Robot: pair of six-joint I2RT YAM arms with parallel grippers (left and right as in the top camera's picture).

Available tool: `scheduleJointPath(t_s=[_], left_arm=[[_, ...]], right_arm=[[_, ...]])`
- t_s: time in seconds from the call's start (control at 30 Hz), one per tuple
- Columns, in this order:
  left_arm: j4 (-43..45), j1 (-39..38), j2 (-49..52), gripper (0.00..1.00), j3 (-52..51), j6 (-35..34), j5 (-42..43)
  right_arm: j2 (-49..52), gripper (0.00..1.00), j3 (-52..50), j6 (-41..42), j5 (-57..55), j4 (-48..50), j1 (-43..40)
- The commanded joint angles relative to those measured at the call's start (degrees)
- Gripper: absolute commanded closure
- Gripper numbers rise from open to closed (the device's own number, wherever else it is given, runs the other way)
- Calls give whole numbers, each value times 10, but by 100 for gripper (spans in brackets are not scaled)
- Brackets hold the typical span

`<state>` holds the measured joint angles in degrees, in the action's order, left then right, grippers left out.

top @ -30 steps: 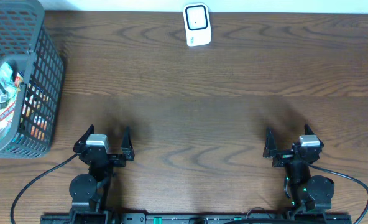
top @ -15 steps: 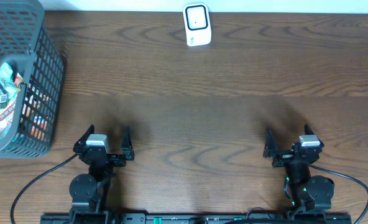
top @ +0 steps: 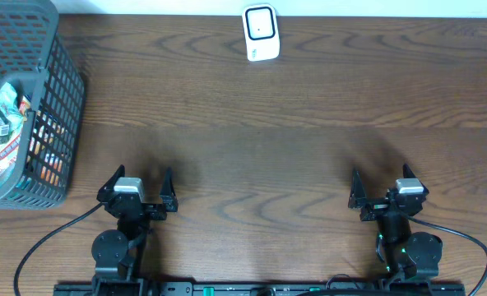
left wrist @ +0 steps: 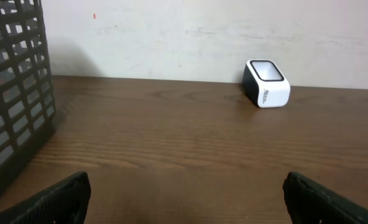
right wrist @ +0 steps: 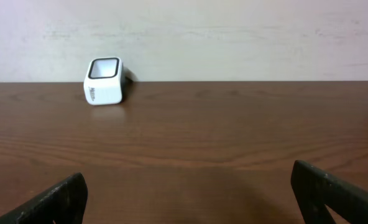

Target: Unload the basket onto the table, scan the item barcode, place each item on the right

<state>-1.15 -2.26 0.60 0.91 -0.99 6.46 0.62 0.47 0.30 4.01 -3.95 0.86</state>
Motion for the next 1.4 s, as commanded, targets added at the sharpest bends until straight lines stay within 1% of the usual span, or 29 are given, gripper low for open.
scheduleJointPath(t_s=[0.0, 1.03, 1.07, 1.1, 1.13, 1.17, 1.2, 1.27, 1.3, 1.37], left_arm=[[-24, 3, -4, 2, -7, 12, 3], [-24, 3, -4, 2, -7, 12, 3], [-22, 3, -4, 2, -7, -3, 18], [-20, 2, -4, 2, -6, -48, 60], [-14, 0, -3, 2, -6, -104, 109], [-9, -1, -3, 2, -6, -189, 179], [-1, -1, -3, 2, -6, -227, 191], [12, -1, -3, 2, -6, -268, 191], [32, -1, -3, 2, -6, -285, 191], [104, -1, -3, 2, -6, -324, 212]], right_arm=[[-3, 1, -1, -8, -4, -2, -4], [-3, 1, -1, -8, -4, -2, -4], [-3, 1, -1, -8, -4, -2, -4], [-3, 1, -1, -8, -4, -2, -4], [-3, 1, -1, -8, -4, -2, -4], [-3, 1, -1, -8, -4, -2, -4], [-3, 1, -1, -8, -4, -2, -4], [-3, 1, -1, -8, -4, -2, -4], [-3, 1, -1, -8, -4, -2, -4], [-3, 1, -1, -8, -4, -2, -4]])
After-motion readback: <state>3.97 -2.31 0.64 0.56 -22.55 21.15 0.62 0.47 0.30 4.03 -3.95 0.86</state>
